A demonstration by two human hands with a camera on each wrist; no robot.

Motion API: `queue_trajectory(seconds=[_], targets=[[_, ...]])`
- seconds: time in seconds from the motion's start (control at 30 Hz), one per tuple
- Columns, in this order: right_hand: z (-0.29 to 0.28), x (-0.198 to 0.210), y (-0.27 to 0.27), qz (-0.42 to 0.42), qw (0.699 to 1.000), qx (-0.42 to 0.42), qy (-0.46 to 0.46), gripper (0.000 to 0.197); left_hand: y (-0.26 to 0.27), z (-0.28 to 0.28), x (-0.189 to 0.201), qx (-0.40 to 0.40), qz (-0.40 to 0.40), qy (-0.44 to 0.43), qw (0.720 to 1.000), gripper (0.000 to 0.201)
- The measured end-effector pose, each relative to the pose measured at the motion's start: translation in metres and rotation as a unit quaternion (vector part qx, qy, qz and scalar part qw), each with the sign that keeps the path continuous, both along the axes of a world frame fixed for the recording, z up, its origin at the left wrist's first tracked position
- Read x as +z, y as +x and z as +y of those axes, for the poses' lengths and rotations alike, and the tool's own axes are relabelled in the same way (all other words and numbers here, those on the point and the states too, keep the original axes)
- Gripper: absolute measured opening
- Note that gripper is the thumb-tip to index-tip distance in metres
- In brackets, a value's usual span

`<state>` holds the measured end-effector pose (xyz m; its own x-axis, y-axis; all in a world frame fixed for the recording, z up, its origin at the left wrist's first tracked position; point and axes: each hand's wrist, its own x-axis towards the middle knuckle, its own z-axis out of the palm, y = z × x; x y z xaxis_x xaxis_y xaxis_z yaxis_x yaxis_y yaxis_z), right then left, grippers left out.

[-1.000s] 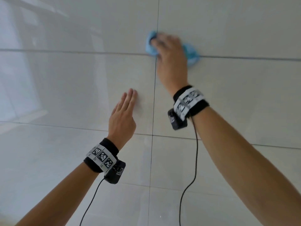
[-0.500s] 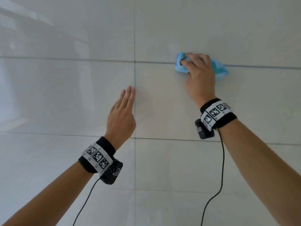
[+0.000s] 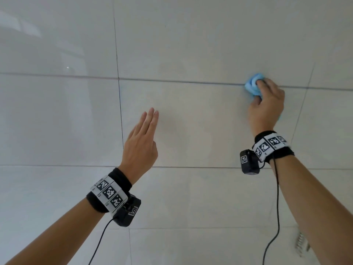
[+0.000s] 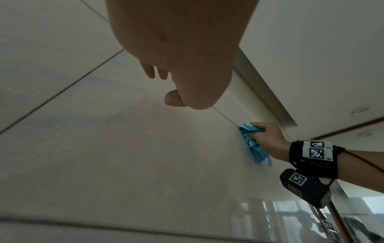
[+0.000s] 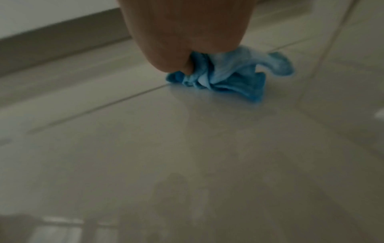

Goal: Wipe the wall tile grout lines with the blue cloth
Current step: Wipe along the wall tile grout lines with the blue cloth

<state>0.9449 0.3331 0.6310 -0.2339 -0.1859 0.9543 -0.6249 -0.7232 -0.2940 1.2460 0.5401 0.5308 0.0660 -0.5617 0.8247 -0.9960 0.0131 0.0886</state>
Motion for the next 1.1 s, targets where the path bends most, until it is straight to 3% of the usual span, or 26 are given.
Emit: queue_trajectory(seconds=[0.1,0.3,0.5,0.6,0.77,0.9,0.97,1.03,1.1], targets=[[0.012,0.006,0.043,-0.025,0.999,0.044,-0.005,0.05,0.016,0.006,-0.003,0.017,0.032,-0.004,0.999,0.092],[0.074,-0.001,0.199,0.164,0.973,0.106,-0.12,0.045,0.091,0.035,-0.02,0.134,0.125,-0.004,0.983,0.096],[0.113,-0.019,0.298,0.211,0.957,0.145,-0.139,0.042,0.172,0.057,-0.047,0.138,0.125,0.008,0.982,0.105],[0.121,-0.063,0.312,0.245,0.947,0.129,-0.16,0.037,0.19,0.065,-0.062,0.113,0.094,0.005,0.989,0.109],[0.129,-0.182,0.322,0.373,0.901,0.132,-0.175,0.041,0.206,0.078,-0.092,0.098,0.081,0.031,0.991,0.111],[0.127,-0.277,0.316,0.51,0.825,0.109,-0.219,0.05,0.223,0.093,-0.127,0.103,0.096,0.059,0.988,0.113],[0.13,-0.294,0.318,0.548,0.795,0.116,-0.232,0.049,0.23,0.098,-0.147,0.11,0.103,0.067,0.986,0.115],[0.137,-0.277,0.326,0.537,0.806,0.116,-0.221,0.047,0.233,0.102,-0.165,0.111,0.114,0.076,0.984,0.117],[0.145,-0.236,0.343,0.432,0.875,0.123,-0.182,0.045,0.232,0.101,-0.183,0.11,0.13,0.087,0.982,0.119]])
